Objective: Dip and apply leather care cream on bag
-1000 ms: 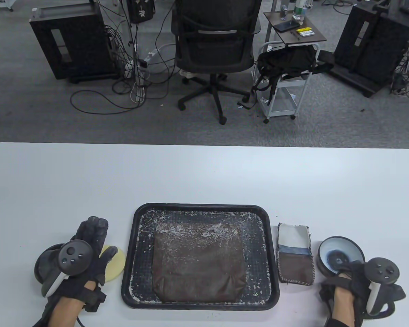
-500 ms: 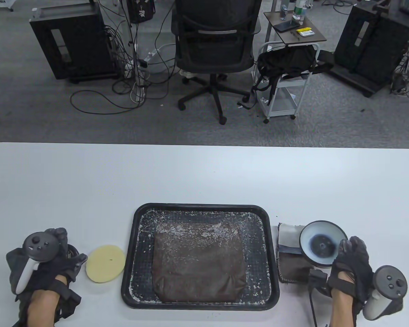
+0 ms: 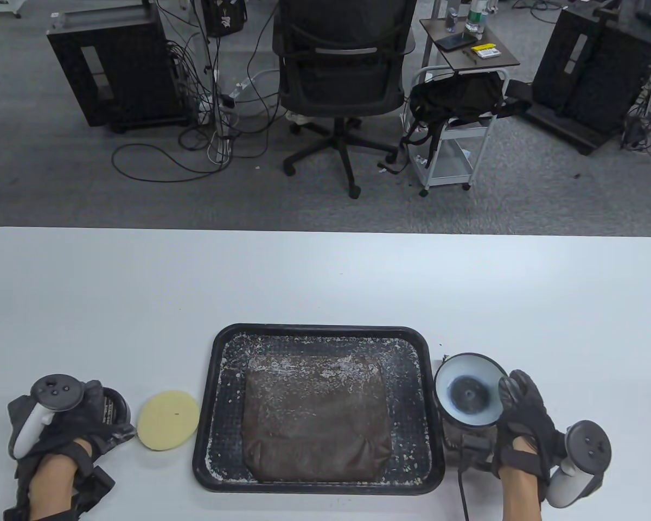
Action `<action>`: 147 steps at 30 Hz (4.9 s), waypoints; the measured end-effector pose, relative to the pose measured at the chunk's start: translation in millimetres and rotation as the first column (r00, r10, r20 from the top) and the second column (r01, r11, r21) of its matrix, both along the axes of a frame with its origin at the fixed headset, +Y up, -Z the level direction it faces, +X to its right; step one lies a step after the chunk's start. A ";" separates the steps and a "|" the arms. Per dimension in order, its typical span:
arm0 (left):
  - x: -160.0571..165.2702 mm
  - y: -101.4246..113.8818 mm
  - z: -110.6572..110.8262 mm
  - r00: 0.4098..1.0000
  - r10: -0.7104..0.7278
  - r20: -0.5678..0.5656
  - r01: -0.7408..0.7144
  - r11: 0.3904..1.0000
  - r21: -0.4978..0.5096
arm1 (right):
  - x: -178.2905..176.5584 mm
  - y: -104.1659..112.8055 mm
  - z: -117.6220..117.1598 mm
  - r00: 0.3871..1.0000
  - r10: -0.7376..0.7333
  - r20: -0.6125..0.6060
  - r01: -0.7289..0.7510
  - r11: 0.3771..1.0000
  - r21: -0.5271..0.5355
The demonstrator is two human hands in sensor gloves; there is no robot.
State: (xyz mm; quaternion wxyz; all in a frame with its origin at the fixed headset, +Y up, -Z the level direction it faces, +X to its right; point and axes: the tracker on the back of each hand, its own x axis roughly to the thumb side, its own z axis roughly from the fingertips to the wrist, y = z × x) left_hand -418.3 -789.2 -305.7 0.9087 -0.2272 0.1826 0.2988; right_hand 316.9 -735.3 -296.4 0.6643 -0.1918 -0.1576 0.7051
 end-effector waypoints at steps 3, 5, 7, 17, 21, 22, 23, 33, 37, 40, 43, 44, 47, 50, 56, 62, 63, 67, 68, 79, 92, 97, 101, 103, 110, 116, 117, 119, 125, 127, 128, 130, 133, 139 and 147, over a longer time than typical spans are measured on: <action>-2.1 0.8 -1.8 0.997 -0.074 0.028 0.075 0.997 -0.014 | -7.0 0.3 -1.6 0.999 0.034 -0.017 -0.034 0.999 -0.008; -3.3 2.1 -3.6 0.991 -0.129 0.038 0.129 0.991 -0.015 | -10.7 0.0 -2.1 0.998 0.048 -0.030 -0.049 0.999 -0.013; -4.2 2.3 -6.5 0.987 -0.155 0.040 0.156 0.987 -0.031 | -14.0 -0.8 -2.6 0.998 0.049 -0.044 -0.049 0.999 -0.017; -2.5 0.0 -14.6 0.975 -0.224 0.017 0.224 0.973 -0.057 | -27.6 -5.0 -4.6 0.994 0.025 -0.110 -0.030 0.998 -0.053; -5.3 1.7 -13.1 0.975 -0.221 -0.022 0.221 0.975 -0.010 | -36.9 -5.8 -6.5 0.988 0.071 -0.136 -0.080 0.995 -0.061; -5.8 2.6 -12.5 0.974 -0.224 -0.040 0.224 0.974 -0.001 | -39.4 -6.2 -7.0 0.986 0.087 -0.141 -0.097 0.993 -0.066; -7.1 5.8 -11.1 0.962 -0.259 -0.083 0.260 0.966 0.001 | -43.4 -6.3 -7.7 0.983 0.103 -0.153 -0.115 0.991 -0.071; 37.6 75.7 6.7 0.969 -0.172 -0.178 0.238 0.849 0.472 | -86.6 -7.6 -4.8 0.949 0.205 -0.239 -0.235 0.966 -0.107; 97.4 93.3 10.2 0.999 -0.039 0.038 0.005 0.756 0.655 | -101.9 -8.2 -4.6 0.942 0.198 -0.270 -0.227 0.971 -0.081; 156.5 94.7 12.0 0.970 0.015 0.243 -0.180 0.716 0.674 | -111.8 -9.6 -3.8 0.937 0.189 -0.293 -0.214 0.975 -0.054; 217.6 91.1 18.3 0.918 0.007 0.396 -0.285 0.707 0.648 | -121.4 -12.3 -3.0 0.929 0.199 -0.313 -0.220 0.975 -0.030; 227.4 90.1 19.3 0.907 0.000 0.422 -0.299 0.706 0.642 | -123.4 -12.8 -2.9 0.925 0.209 -0.316 -0.227 0.974 -0.023; 267.1 83.9 25.3 0.851 -0.038 0.524 -0.344 0.713 0.611 | -134.1 -14.7 -1.9 0.907 0.246 -0.341 -0.258 0.966 0.010; 289.7 74.3 29.6 0.803 -0.080 0.591 -0.359 0.726 0.586 | -146.8 -14.7 -1.3 0.888 0.254 -0.383 -0.263 0.964 0.031; 306.2 57.8 34.5 0.744 -0.013 0.668 -0.427 0.760 0.490 | -187.7 -13.9 2.0 0.813 0.275 -0.514 -0.260 0.960 0.102; 296.7 53.1 34.2 0.741 0.090 0.665 -0.523 0.699 0.487 | -204.4 -23.8 2.3 0.808 0.120 -0.577 -0.118 0.992 0.042; 295.6 55.5 35.0 0.744 0.105 0.660 -0.544 0.668 0.508 | -206.4 -26.7 2.7 0.804 0.062 -0.592 -0.057 0.998 0.028; 294.8 63.3 36.4 0.757 0.028 0.652 -0.514 0.642 0.569 | -210.2 -26.8 4.2 0.790 -0.064 -0.610 0.094 0.995 0.017; 293.9 63.7 36.9 0.757 0.034 0.653 -0.519 0.638 0.569 | -210.1 -26.4 3.8 0.780 -0.068 -0.622 0.104 0.994 0.022; 265.4 36.1 17.8 0.639 0.540 0.549 -0.767 0.504 0.397 | -222.1 -28.1 -0.7 0.498 -0.241 -0.833 0.366 0.929 -0.050; 280.6 17.3 24.5 0.303 0.810 0.502 -0.953 0.254 0.165 | -227.7 -22.1 3.9 0.566 0.188 -0.803 0.046 0.965 0.258; 287.0 12.6 24.7 0.277 0.816 0.508 -0.960 0.253 0.117 | -234.6 -25.9 5.5 0.508 0.084 -0.857 0.139 0.974 0.178; 285.6 12.1 21.8 0.356 0.762 0.541 -0.932 0.334 0.143 | -234.2 -31.2 3.6 0.511 0.054 -0.858 0.158 0.975 0.155; 284.6 9.5 20.3 0.348 0.772 0.532 -0.934 0.333 0.128 | -233.6 -30.9 2.3 0.519 0.062 -0.853 0.144 0.977 0.158; 279.7 11.8 18.5 0.408 0.727 0.553 -0.909 0.377 0.175 | -228.7 -24.4 0.9 0.538 0.144 -0.831 0.091 0.970 0.227; 277.7 12.7 20.6 0.372 0.745 0.554 -0.924 0.357 0.141 | -230.9 -17.8 5.9 0.517 0.211 -0.830 0.068 0.956 0.286; 277.8 12.5 20.5 0.371 0.745 0.555 -0.924 0.357 0.138 | -230.8 -17.4 6.1 0.516 0.220 -0.828 0.062 0.954 0.292; 277.9 10.1 19.5 0.363 0.757 0.544 -0.925 0.362 0.114 | -230.1 -16.1 7.2 0.518 0.254 -0.817 0.038 0.947 0.318; 275.8 4.8 18.5 0.362 0.778 0.514 -0.924 0.370 0.092 | -229.4 -15.0 8.6 0.500 0.322 -0.804 -0.017 0.932 0.363; 273.9 4.8 18.1 0.370 0.786 0.496 -0.922 0.375 0.093 | -229.7 -15.0 8.7 0.499 0.329 -0.802 -0.020 0.929 0.368; 273.2 4.4 18.2 0.369 0.793 0.485 -0.923 0.372 0.093 | -230.2 -14.0 9.3 0.495 0.342 -0.799 -0.028 0.925 0.378; 272.7 3.2 18.8 0.360 0.811 0.461 -0.928 0.364 0.082 | -231.0 -12.0 10.4 0.487 0.382 -0.786 -0.056 0.911 0.408; 272.0 2.6 19.3 0.355 0.822 0.445 -0.929 0.364 0.069 | -231.4 -10.2 12.6 0.483 0.411 -0.773 -0.070 0.898 0.434; 271.4 -3.4 19.5 0.306 0.871 0.384 -0.944 0.331 0.002 | -234.1 -7.5 15.1 0.449 0.497 -0.743 -0.136 0.859 0.493; 269.4 -11.4 19.8 0.242 0.931 0.274 -0.954 0.280 -0.110 | -241.6 1.5 23.1 0.364 0.661 -0.656 -0.233 0.747 0.623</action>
